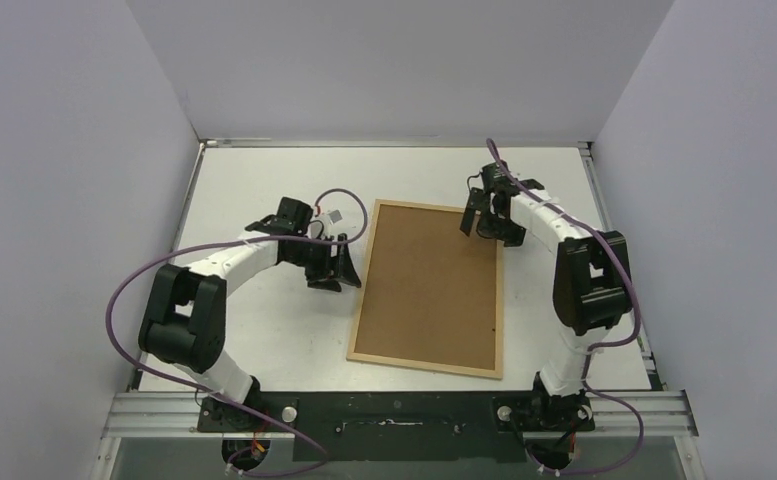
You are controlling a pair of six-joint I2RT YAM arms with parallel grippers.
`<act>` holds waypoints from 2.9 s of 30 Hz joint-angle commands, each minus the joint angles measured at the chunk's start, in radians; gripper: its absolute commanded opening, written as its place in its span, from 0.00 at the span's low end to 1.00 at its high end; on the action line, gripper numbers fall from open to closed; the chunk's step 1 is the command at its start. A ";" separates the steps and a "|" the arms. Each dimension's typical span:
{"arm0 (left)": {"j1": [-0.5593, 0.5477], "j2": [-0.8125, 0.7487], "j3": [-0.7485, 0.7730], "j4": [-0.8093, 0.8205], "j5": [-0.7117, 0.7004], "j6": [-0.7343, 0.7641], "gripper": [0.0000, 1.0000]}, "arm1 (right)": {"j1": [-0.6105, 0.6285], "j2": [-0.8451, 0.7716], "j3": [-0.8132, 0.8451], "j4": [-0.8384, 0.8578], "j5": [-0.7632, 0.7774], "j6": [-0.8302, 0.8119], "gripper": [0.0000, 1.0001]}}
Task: Put the photo into the frame
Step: Adjust the photo frame at the center of the board, then install the photo frame at the center of the board.
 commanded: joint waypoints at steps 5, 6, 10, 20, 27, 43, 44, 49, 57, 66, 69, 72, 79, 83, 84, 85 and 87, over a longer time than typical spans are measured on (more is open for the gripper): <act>0.044 0.137 0.153 0.109 0.032 -0.161 0.55 | 0.157 -0.236 -0.036 -0.128 -0.072 0.109 0.89; 0.044 0.171 0.171 0.138 0.060 -0.179 0.52 | 0.191 -0.249 -0.056 -0.099 -0.081 0.135 0.87; 0.036 0.271 0.248 0.176 0.086 -0.230 0.43 | 0.334 -0.265 -0.131 0.061 -0.151 0.240 0.77; 0.039 0.362 0.244 0.132 -0.004 -0.279 0.32 | 0.553 -0.080 -0.125 0.158 -0.157 0.310 0.63; 0.036 0.389 0.141 0.258 0.095 -0.376 0.15 | 0.619 0.021 -0.079 0.142 -0.147 0.305 0.64; -0.028 0.365 -0.027 0.424 0.024 -0.580 0.00 | 0.636 -0.077 -0.144 0.049 -0.166 0.189 0.62; -0.028 0.370 -0.027 0.422 0.016 -0.581 0.00 | 0.641 -0.073 -0.142 0.048 -0.169 0.190 0.60; -0.028 0.395 -0.026 0.410 -0.010 -0.579 0.00 | 0.666 -0.062 -0.163 0.044 -0.172 0.175 0.56; -0.026 0.427 -0.019 0.385 -0.020 -0.563 0.00 | 0.680 -0.061 -0.205 0.098 -0.208 0.176 0.63; -0.021 0.435 -0.010 0.355 -0.035 -0.550 0.00 | 0.714 -0.044 -0.233 0.066 -0.180 0.144 0.68; -0.019 0.437 -0.005 0.343 -0.043 -0.544 0.00 | 0.724 -0.036 -0.242 0.064 -0.170 0.135 0.69; -0.018 0.438 -0.003 0.336 -0.047 -0.541 0.00 | 0.733 -0.030 -0.245 0.061 -0.155 0.129 0.69; -0.017 0.437 -0.001 0.323 -0.055 -0.534 0.00 | 0.765 -0.016 -0.256 0.056 -0.129 0.114 0.69; -0.017 0.435 -0.003 0.317 -0.058 -0.531 0.00 | 0.781 -0.008 -0.266 0.058 -0.118 0.118 0.69; -0.017 0.434 -0.002 0.316 -0.058 -0.530 0.00 | 0.783 -0.007 -0.271 0.060 -0.115 0.119 0.68; -0.016 0.434 -0.002 0.316 -0.058 -0.529 0.00 | 0.783 -0.006 -0.277 0.061 -0.112 0.119 0.68; -0.016 0.433 -0.003 0.313 -0.058 -0.527 0.00 | 0.783 -0.002 -0.286 0.062 -0.106 0.117 0.67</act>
